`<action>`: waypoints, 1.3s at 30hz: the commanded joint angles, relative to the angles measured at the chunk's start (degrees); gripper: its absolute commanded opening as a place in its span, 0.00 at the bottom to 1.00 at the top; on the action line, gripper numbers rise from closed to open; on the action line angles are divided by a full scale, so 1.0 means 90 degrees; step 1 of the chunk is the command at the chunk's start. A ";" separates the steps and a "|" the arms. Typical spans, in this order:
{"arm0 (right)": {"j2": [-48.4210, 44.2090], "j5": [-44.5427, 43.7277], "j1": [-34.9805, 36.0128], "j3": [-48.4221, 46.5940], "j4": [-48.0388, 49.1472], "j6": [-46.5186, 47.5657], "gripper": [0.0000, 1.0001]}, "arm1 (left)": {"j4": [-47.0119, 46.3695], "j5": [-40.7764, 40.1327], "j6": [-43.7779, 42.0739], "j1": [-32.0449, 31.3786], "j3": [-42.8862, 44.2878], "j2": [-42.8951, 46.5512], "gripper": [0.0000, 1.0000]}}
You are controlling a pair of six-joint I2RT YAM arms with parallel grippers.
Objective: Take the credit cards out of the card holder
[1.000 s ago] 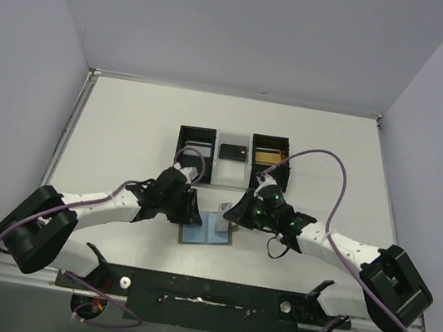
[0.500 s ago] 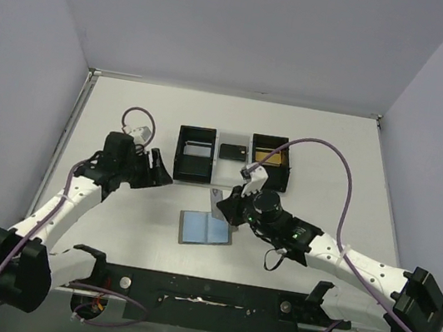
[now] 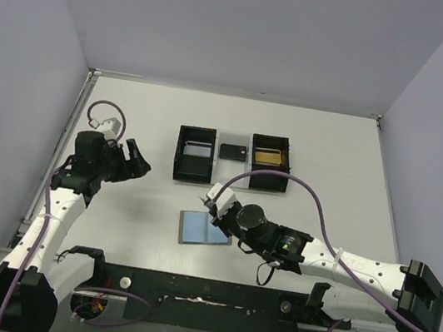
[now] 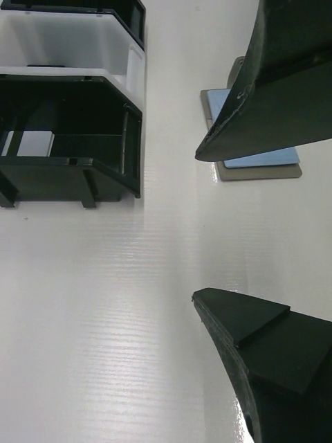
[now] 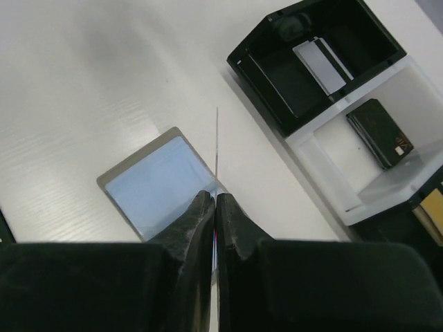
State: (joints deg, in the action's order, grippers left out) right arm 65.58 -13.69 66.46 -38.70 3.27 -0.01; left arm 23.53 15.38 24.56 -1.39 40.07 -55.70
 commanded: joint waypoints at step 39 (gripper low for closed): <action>0.3685 0.0632 -0.1997 -0.3450 0.1531 0.3097 0.01 | -0.0521 -0.0777 0.0064 0.0027 -0.0207 0.0910 0.75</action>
State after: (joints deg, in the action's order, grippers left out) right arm 95.02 -7.99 49.82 -64.27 11.97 28.05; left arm 22.24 7.60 25.08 -1.39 37.93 -48.97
